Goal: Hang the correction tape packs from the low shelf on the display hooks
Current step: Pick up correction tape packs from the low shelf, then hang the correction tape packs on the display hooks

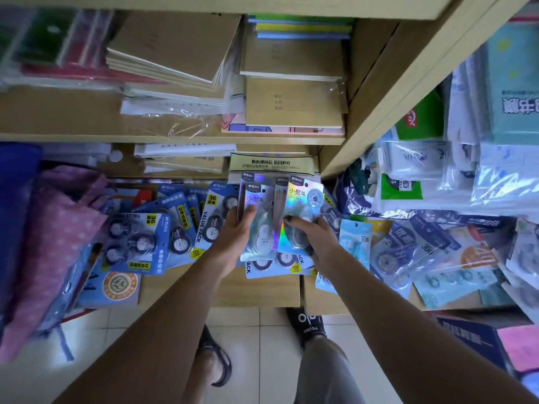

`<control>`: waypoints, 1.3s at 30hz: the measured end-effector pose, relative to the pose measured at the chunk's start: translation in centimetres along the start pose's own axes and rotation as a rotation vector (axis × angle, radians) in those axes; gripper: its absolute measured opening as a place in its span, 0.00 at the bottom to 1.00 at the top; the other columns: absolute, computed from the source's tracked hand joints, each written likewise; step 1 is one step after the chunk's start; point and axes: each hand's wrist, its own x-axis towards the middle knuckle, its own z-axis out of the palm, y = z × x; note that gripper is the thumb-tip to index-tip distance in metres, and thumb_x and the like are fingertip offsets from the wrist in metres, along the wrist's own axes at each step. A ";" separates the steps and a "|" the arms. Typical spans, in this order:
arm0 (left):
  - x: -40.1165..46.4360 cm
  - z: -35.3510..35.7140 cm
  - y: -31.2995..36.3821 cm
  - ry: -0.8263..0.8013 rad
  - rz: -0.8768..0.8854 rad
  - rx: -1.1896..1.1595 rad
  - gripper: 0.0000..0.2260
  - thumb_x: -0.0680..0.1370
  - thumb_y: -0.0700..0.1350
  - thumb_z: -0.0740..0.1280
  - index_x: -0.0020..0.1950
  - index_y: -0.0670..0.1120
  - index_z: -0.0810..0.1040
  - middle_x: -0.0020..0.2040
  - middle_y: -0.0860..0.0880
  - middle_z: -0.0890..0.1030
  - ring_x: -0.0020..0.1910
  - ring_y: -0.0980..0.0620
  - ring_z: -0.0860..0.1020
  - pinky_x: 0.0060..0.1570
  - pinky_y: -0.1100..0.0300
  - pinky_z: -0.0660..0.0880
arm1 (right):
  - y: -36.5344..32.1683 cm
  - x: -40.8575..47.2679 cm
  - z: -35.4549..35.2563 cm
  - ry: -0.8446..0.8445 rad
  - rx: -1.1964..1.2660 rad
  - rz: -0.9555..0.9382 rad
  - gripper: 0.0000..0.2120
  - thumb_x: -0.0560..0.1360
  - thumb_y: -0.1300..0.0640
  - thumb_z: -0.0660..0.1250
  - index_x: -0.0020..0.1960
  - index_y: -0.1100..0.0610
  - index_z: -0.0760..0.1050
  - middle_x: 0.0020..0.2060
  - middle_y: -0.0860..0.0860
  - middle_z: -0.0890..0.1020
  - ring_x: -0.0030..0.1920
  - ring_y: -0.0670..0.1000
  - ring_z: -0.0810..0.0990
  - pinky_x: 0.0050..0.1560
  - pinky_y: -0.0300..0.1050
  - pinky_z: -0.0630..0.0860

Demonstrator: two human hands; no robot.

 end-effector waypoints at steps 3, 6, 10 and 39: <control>-2.2 -0.3 1.1 -0.013 0.034 -0.020 0.25 0.85 0.59 0.58 0.81 0.57 0.61 0.71 0.62 0.66 0.71 0.59 0.64 0.75 0.48 0.58 | -0.4 -1.6 -0.1 -0.017 0.033 -0.022 0.36 0.55 0.45 0.84 0.60 0.54 0.78 0.50 0.52 0.86 0.46 0.53 0.84 0.43 0.49 0.79; -4.9 -1.4 2.4 -0.003 0.036 -0.013 0.22 0.83 0.64 0.60 0.76 0.61 0.69 0.73 0.60 0.73 0.73 0.56 0.70 0.73 0.50 0.65 | -1.5 -4.8 -0.6 -0.065 0.100 -0.057 0.32 0.60 0.51 0.83 0.61 0.56 0.79 0.55 0.54 0.88 0.56 0.58 0.87 0.61 0.60 0.82; -9.1 -2.4 5.6 -0.017 0.039 -0.001 0.12 0.81 0.63 0.63 0.62 0.64 0.78 0.62 0.60 0.83 0.63 0.62 0.79 0.70 0.55 0.72 | -4.3 -11.0 -2.0 -0.145 0.178 -0.048 0.18 0.74 0.62 0.76 0.62 0.61 0.80 0.50 0.55 0.88 0.46 0.54 0.88 0.41 0.45 0.84; -40.0 15.4 33.4 -0.055 0.463 0.245 0.18 0.73 0.77 0.60 0.55 0.70 0.77 0.65 0.57 0.81 0.67 0.51 0.77 0.71 0.42 0.71 | -26.7 -43.5 -20.5 -0.301 0.187 -0.536 0.14 0.77 0.59 0.72 0.60 0.65 0.79 0.34 0.48 0.83 0.33 0.47 0.82 0.34 0.42 0.75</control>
